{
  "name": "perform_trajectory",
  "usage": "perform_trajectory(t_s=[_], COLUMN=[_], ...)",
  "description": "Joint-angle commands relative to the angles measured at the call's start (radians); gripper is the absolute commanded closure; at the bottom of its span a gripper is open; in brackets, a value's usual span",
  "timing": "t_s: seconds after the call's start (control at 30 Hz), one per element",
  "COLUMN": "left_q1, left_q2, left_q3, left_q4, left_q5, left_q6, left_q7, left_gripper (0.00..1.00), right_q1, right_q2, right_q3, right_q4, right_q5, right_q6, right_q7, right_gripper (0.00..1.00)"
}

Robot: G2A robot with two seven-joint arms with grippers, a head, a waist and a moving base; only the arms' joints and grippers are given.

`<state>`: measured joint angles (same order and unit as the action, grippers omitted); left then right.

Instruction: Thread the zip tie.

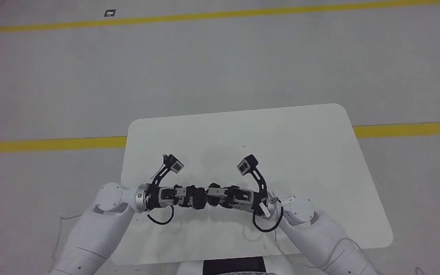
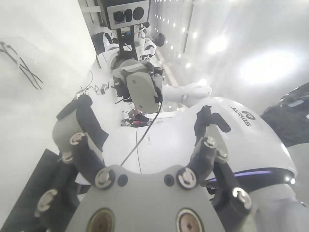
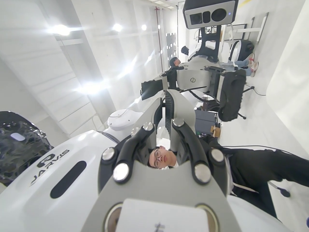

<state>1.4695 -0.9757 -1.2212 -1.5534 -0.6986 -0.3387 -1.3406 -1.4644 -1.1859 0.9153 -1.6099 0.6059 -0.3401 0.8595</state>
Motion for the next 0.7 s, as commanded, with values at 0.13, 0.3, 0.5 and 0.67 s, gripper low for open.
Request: perform_trajectory(t_s=[0.13,0.3,0.5,0.67], left_q1=[-0.003,0.000,0.000,-0.004], left_q2=[0.001,0.002,0.001,-0.001], left_q3=[0.006,0.002,0.006,0.014], left_q4=[0.000,0.002,0.001,0.004], left_q5=[-0.010,-0.025,-0.027,-0.025], left_q6=[-0.001,-0.001,-0.001,-0.001], left_q7=[-0.004,-0.003,-0.003,-0.001], left_gripper=[0.00,0.21,0.38,0.39], right_q1=[-0.011,-0.023,-0.045,-0.051], right_q2=[-0.007,-0.013,-0.021,-0.028], right_q3=[0.015,0.034,0.057,0.066], right_q4=[-0.014,-0.021,-0.028,-0.024], right_q5=[-0.012,-0.027,-0.028,-0.038], right_q6=[0.000,0.000,0.000,0.000], right_q7=[-0.005,0.004,0.024,0.035], right_gripper=[1.00,1.00,1.00,1.00])
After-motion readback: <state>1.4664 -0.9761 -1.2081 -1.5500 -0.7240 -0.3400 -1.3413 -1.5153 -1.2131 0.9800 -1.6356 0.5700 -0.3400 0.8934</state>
